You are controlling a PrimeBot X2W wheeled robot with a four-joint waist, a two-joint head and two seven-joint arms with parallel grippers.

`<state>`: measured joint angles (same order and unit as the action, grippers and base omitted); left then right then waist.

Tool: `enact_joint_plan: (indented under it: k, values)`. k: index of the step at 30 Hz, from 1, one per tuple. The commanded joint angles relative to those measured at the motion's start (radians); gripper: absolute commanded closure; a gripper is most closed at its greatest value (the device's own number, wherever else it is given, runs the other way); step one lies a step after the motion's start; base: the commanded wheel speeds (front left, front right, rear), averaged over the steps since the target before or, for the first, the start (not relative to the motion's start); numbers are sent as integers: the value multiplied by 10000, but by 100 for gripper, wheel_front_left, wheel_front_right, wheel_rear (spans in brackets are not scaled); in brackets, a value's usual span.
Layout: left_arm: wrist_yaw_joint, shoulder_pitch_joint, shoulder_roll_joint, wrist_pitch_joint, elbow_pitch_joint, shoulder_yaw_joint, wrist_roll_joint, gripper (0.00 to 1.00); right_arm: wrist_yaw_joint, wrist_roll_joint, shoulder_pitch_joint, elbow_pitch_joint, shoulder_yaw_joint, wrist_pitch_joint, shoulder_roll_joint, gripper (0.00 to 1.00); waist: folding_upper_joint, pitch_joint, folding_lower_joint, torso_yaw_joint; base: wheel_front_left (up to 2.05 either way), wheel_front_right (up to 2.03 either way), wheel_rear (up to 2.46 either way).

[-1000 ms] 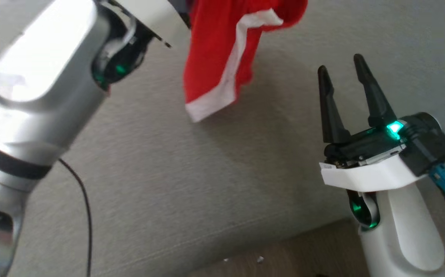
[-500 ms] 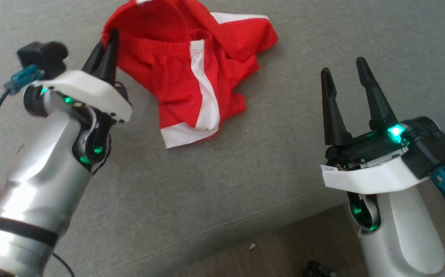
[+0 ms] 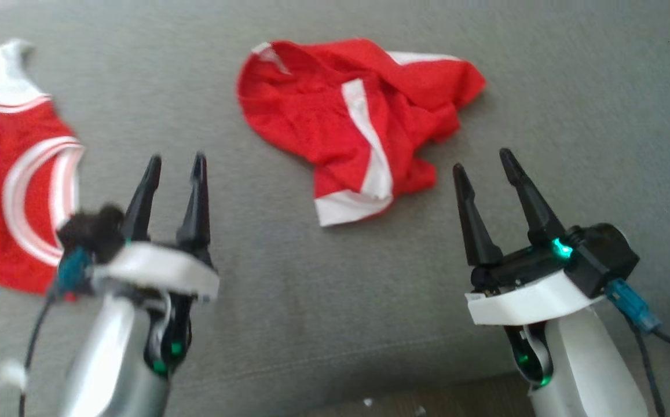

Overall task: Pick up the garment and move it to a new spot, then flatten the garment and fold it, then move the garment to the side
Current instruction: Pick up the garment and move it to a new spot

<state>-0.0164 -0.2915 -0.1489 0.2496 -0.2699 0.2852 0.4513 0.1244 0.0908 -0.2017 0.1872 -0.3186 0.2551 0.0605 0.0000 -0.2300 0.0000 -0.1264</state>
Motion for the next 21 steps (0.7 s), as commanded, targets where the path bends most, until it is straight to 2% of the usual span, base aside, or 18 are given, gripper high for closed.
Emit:
enact_joint_plan:
  k: [1,8,14,21]
  values:
    - [78,147,51,121,792,-622,-489,0,63,-170,49,-240,-104,67,-100,0,0,681,0,656,0,0,0]
    - [391,2090,748,121,2737,-1535,-2107,0,63,-514,713,-127,721,67,-100,0,0,1451,0,1287,0,0,0]
    - [292,3511,950,122,3828,-1871,-3134,0,63,-660,1881,-571,1533,67,-101,0,0,2207,0,1594,0,0,0]
    - [82,4330,982,122,4128,-1927,-3191,0,63,-572,2724,-640,1281,67,-102,0,0,2479,0,1654,0,0,0]
